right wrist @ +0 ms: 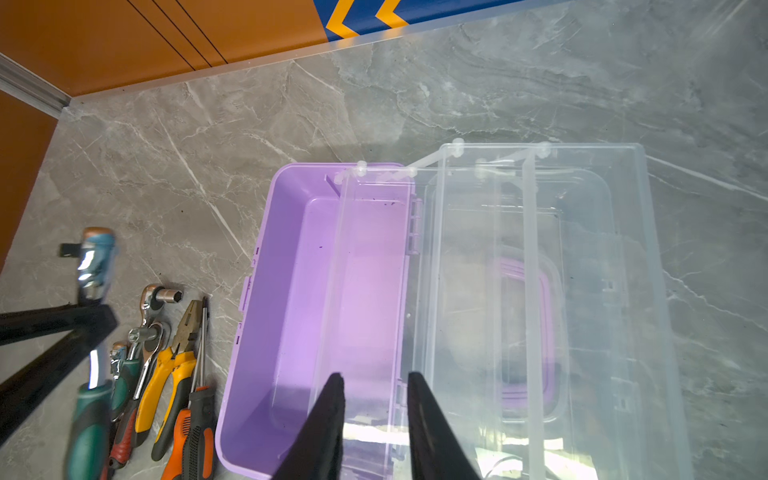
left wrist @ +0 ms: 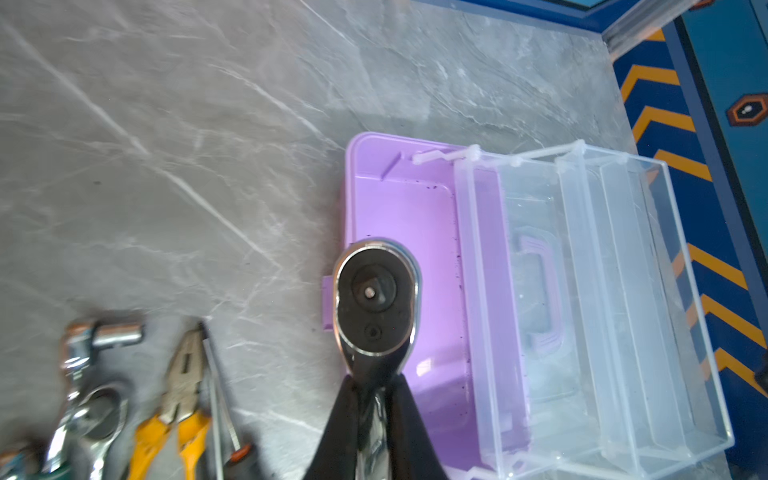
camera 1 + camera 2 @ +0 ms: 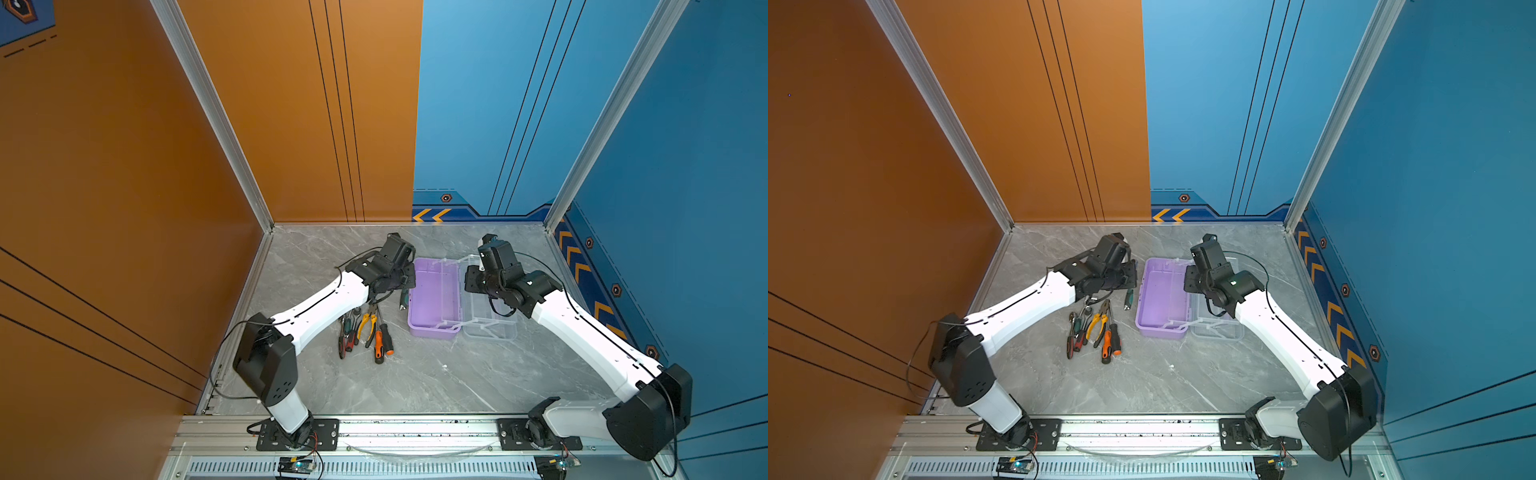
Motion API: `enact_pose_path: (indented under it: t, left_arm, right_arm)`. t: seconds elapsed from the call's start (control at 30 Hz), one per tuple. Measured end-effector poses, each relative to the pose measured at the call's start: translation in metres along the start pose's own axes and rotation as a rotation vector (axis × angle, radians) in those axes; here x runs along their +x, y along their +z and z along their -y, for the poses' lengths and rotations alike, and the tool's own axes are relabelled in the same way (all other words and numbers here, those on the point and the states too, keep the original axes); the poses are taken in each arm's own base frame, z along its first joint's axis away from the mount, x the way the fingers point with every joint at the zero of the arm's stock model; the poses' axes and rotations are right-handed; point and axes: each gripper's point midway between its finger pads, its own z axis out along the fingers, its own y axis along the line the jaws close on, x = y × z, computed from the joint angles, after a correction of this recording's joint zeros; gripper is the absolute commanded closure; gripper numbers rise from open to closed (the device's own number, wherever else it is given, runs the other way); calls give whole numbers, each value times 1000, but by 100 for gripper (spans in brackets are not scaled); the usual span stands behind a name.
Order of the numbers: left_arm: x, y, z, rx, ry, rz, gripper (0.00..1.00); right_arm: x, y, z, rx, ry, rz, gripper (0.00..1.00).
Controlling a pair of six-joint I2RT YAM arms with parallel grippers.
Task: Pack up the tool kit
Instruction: 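Carry the ratchet over the lilac box and lower it inside with the left gripper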
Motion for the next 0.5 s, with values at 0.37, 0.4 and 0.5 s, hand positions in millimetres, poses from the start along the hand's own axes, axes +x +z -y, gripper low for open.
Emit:
enact_pose_path:
  t: [0.37, 0.4, 0.5]
  left_arm:
    - [55, 106, 9, -58, -32, -182, 100]
    - [57, 111, 9, -62, -38, -186, 100]
    - [58, 119, 9, -66, -52, -191, 100]
  right_arm:
    - [9, 3, 16, 18, 27, -22, 71]
    - [8, 3, 17, 19, 29, -22, 71]
    - [8, 4, 18, 21, 31, -22, 71]
